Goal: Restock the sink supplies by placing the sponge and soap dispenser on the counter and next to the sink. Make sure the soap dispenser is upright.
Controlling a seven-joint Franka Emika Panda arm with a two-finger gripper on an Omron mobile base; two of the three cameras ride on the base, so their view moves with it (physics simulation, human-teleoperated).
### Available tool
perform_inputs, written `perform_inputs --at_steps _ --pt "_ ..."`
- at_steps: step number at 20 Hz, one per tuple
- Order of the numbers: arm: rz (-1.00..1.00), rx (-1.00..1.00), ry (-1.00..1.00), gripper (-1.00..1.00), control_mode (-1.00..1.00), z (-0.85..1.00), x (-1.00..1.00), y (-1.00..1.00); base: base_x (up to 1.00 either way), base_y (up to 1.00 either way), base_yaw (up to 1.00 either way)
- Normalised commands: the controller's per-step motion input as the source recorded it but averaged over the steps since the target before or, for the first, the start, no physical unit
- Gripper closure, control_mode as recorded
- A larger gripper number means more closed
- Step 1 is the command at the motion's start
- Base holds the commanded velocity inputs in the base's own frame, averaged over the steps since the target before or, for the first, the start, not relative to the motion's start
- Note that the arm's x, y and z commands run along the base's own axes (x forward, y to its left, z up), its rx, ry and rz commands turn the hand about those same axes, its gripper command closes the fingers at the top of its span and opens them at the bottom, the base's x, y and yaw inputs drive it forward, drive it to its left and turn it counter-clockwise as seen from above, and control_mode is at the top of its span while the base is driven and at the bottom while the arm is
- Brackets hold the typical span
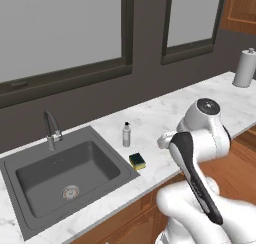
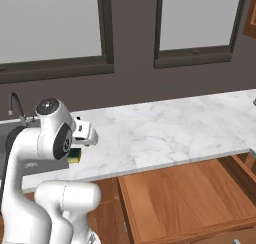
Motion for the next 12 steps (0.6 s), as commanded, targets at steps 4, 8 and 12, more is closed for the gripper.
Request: perform_inputs --at_steps 4,8,12 --pt "-0.05 0.06 -0.14 -1.0 -1.0 0.25 -0.42 -0.88 0.0 0.0 0.0" --pt "0.0 0.08 -0.04 -1.0 -1.0 0.0 0.0 -0.7 0.0 0.0 0.0" --pt "0.0 0.02 -0.02 -1.0 -1.0 0.0 -0.01 -0.42 0.0 0.0 0.0"
